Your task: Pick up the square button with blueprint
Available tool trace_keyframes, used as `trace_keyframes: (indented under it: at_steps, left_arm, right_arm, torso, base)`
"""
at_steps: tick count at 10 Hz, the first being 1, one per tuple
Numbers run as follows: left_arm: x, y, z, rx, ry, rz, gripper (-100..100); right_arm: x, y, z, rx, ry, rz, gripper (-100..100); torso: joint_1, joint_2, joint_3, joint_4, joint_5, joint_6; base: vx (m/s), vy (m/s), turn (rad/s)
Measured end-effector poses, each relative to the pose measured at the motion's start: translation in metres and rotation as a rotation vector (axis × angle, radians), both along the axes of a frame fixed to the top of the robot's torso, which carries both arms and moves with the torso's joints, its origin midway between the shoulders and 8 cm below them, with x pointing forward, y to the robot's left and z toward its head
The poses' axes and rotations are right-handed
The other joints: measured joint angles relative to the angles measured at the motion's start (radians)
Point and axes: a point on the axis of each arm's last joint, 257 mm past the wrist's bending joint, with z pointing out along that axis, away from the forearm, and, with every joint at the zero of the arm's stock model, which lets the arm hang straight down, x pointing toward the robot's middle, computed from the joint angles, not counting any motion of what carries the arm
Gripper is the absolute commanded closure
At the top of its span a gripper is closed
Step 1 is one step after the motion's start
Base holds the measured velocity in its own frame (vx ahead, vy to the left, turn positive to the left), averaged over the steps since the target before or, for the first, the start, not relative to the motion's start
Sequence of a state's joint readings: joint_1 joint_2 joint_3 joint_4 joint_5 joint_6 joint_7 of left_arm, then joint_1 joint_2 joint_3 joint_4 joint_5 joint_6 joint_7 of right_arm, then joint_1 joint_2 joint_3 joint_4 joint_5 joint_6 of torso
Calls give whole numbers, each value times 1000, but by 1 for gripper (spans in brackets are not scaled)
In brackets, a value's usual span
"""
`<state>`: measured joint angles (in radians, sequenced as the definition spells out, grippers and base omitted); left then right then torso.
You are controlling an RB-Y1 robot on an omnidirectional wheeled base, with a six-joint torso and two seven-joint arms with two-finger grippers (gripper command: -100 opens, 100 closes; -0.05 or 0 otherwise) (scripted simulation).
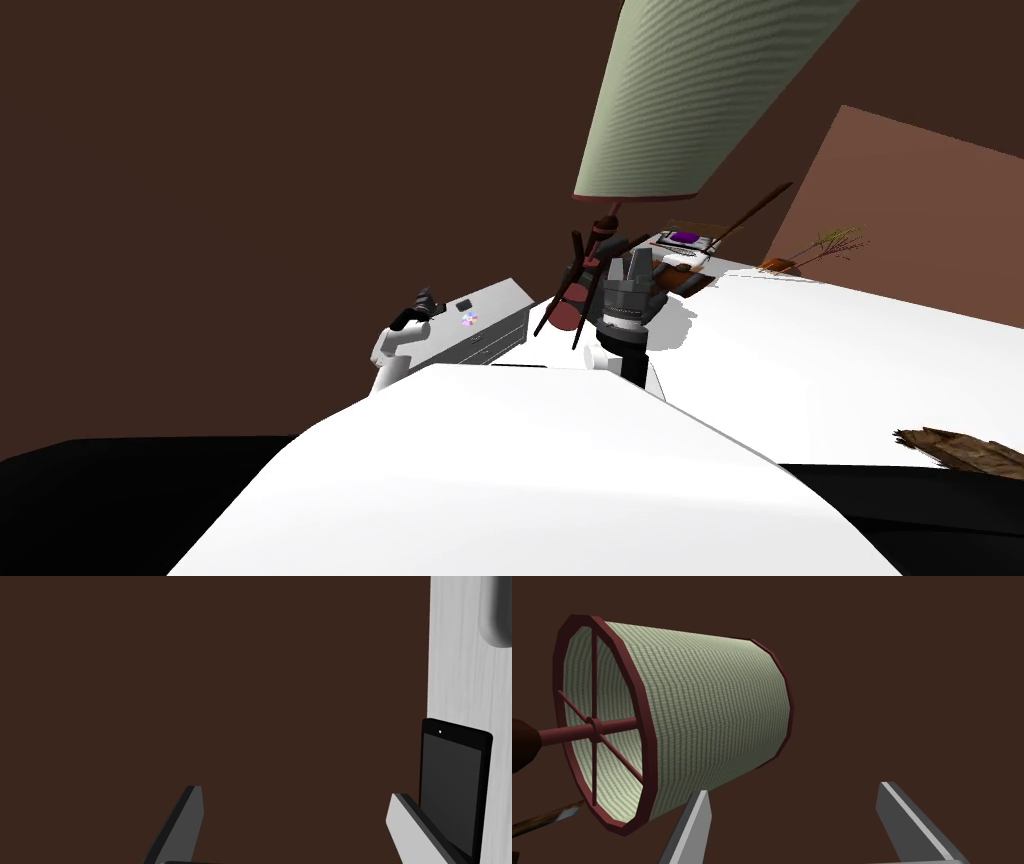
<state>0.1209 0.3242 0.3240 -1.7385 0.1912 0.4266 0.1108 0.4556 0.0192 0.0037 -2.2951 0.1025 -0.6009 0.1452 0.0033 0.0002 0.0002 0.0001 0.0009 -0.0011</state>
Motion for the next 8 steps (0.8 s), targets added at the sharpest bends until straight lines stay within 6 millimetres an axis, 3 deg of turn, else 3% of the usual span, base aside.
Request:
trace_keyframes:
  at_steps: [8]
  left_arm:
    - [-9, 41, -35, -90, 166, 98, -100]
  right_arm:
    - [0, 0, 0, 0, 0, 0, 0]
  torso:
    - [-1, -1, -1, 0, 0, 1]
  base:
    - [-24, 22, -135]
